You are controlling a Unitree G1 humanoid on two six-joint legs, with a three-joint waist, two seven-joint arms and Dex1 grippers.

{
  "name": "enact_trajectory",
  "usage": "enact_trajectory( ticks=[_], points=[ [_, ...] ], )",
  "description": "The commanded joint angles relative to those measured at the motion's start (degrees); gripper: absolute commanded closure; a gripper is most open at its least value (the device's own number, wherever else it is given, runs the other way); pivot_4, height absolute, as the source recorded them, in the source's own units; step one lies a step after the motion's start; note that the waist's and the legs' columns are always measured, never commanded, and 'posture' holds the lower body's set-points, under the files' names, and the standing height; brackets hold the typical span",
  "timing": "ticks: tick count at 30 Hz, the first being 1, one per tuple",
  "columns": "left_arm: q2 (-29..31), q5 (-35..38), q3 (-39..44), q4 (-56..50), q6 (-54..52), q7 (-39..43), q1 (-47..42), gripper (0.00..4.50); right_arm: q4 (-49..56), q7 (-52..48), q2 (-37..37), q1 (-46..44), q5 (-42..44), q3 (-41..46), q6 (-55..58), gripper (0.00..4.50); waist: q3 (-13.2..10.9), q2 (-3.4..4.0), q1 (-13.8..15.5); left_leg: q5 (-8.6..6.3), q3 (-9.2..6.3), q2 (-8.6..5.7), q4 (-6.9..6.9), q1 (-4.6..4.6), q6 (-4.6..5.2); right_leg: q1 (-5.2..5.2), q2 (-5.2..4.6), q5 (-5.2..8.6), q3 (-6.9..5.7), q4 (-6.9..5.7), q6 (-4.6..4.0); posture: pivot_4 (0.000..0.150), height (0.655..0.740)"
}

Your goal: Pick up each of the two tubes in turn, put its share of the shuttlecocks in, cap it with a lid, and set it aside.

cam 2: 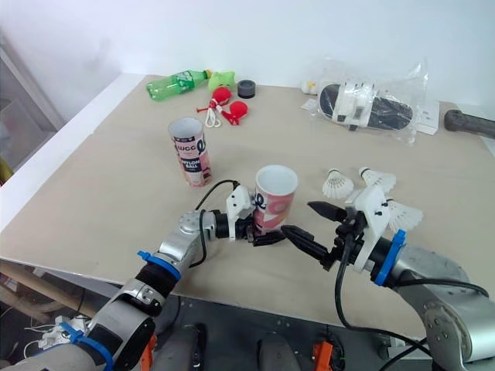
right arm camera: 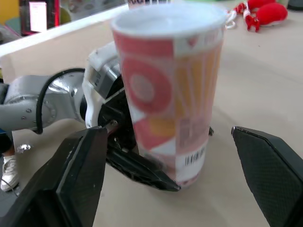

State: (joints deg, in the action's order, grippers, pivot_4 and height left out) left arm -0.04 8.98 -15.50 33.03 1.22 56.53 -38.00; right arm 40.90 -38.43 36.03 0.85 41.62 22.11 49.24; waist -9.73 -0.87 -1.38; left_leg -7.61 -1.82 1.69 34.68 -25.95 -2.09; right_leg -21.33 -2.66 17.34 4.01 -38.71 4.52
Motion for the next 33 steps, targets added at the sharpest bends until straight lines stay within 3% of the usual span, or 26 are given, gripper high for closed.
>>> enact_trajectory(
  ticks=[1,9,19,24,33],
  points=[
    [1.63,0.98,0.41,-4.79,-1.55,1.60,1.01,0.07,0.97,2.62,-1.54,1.11,-2.59,-4.20,-3.57,0.00,0.00,0.00,-0.01,0.03,-0.01,0.02,-0.01,0.01,-0.03,0.00,0.01,-0.01,-0.01,0.00,0.00,0.150,0.7400],
    [11.18,2.84,2.21,-16.93,-7.42,3.97,8.59,0.07,-6.87,5.74,-6.44,1.57,-13.42,-16.54,-14.11,0.00,0.01,0.01,-0.02,0.07,-0.03,0.10,-0.06,0.04,-0.10,0.00,0.10,-0.04,0.00,0.00,-0.10,0.150,0.7400],
    [23.86,9.75,8.41,-30.68,-14.48,7.58,15.20,0.07,-19.04,6.50,-12.05,-1.57,-21.80,-22.70,-27.41,0.00,-0.01,-0.04,0.00,0.16,0.00,0.29,-0.09,0.13,-0.26,0.00,0.19,-0.08,-0.01,-0.02,-0.18,0.150,0.7400],
    [25.42,16.17,12.19,-36.92,-19.15,6.95,15.36,0.07,-24.34,5.32,-14.80,-2.50,-24.04,-24.65,-33.87,0.00,-0.02,-0.05,0.05,0.22,0.01,0.44,-0.12,0.15,-0.35,0.01,0.29,-0.17,-0.04,-0.02,-0.35,0.150,0.7400],
    [27.98,19.60,12.72,-44.11,-23.87,5.55,16.37,0.07,-33.95,6.07,-20.30,-5.57,-27.34,-25.30,-44.73,0.00,-0.03,-0.06,-0.02,0.25,0.07,0.64,-0.15,0.26,-0.41,0.02,0.50,-0.20,0.01,-0.04,-0.39,0.150,0.7400]
  ],
)
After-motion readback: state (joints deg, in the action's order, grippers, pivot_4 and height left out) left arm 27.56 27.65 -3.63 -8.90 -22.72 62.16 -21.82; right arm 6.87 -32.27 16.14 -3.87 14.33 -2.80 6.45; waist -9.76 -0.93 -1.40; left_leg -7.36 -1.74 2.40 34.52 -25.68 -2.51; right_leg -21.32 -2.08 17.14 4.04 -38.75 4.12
